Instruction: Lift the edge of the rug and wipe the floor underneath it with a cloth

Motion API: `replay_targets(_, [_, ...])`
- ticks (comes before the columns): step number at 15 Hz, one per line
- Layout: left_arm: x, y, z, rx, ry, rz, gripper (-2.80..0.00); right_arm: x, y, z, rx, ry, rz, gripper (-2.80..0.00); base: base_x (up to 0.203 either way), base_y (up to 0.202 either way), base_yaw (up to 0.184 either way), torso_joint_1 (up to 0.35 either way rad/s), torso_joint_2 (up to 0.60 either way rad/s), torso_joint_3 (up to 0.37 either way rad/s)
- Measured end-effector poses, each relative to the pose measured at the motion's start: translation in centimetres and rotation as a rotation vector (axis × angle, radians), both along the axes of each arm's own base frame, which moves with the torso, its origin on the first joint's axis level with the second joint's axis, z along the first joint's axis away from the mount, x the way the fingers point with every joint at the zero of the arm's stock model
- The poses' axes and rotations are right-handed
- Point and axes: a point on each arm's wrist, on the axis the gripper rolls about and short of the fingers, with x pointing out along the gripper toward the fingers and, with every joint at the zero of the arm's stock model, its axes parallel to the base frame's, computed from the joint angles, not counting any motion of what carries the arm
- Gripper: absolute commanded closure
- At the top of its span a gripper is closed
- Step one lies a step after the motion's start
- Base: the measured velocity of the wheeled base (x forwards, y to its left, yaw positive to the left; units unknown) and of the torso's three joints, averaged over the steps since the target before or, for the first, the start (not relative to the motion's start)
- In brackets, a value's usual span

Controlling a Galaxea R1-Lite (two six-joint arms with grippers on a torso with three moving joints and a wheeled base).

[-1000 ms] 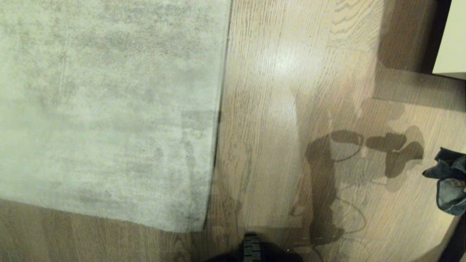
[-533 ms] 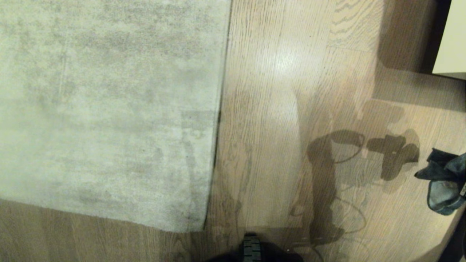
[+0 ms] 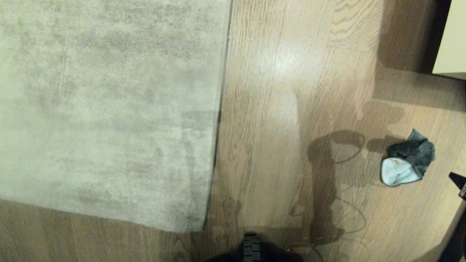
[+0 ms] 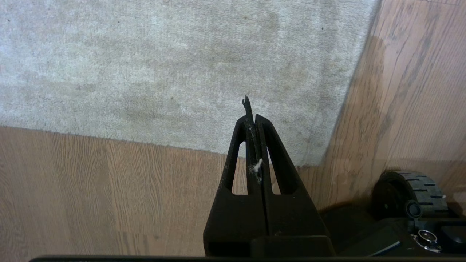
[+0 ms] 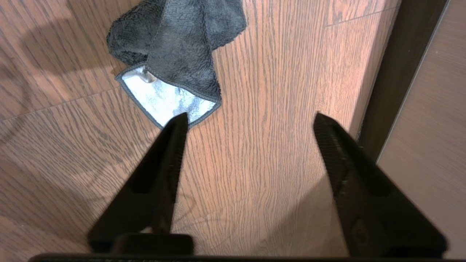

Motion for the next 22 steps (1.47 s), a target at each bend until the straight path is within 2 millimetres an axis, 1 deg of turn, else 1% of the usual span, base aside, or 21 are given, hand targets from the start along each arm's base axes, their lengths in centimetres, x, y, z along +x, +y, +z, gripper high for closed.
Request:
replay_targets(5, [0.0, 0.0, 0.0, 0.000, 0.000, 0.000, 0.00, 0.0, 0.0, 0.1, -0.003, -0.007, 0.001, -2.80, 0.000, 0.000, 0.000, 0.000, 0.00, 0.000])
replay_targets(11, [0.0, 0.0, 0.0, 0.000, 0.000, 0.000, 0.00, -0.3, 0.2, 1.0, -0.026, -0.061, 0.022, -2.80, 0.000, 0.000, 0.000, 0.000, 0.00, 0.000])
replay_targets(15, [0.0, 0.0, 0.0, 0.000, 0.000, 0.000, 0.00, -1.3, 0.8, 1.7, -0.043, -0.095, 0.031, -2.80, 0.000, 0.000, 0.000, 0.000, 0.00, 0.000])
replay_targets(18, [0.0, 0.0, 0.0, 0.000, 0.000, 0.000, 0.00, -2.3, 1.5, 2.3, -0.048, -0.132, 0.083, -2.80, 0.000, 0.000, 0.000, 0.000, 0.00, 0.000])
replay_targets(20, [0.0, 0.0, 0.0, 0.000, 0.000, 0.000, 0.00, -3.1, 2.1, 2.3, -0.068, -0.132, 0.136, -2.80, 0.000, 0.000, 0.000, 0.000, 0.00, 0.000])
replay_targets(22, [0.0, 0.0, 0.0, 0.000, 0.000, 0.000, 0.00, -3.8, 2.6, 1.9, -0.102, -0.113, 0.191, -2.80, 0.000, 0.000, 0.000, 0.000, 0.00, 0.000])
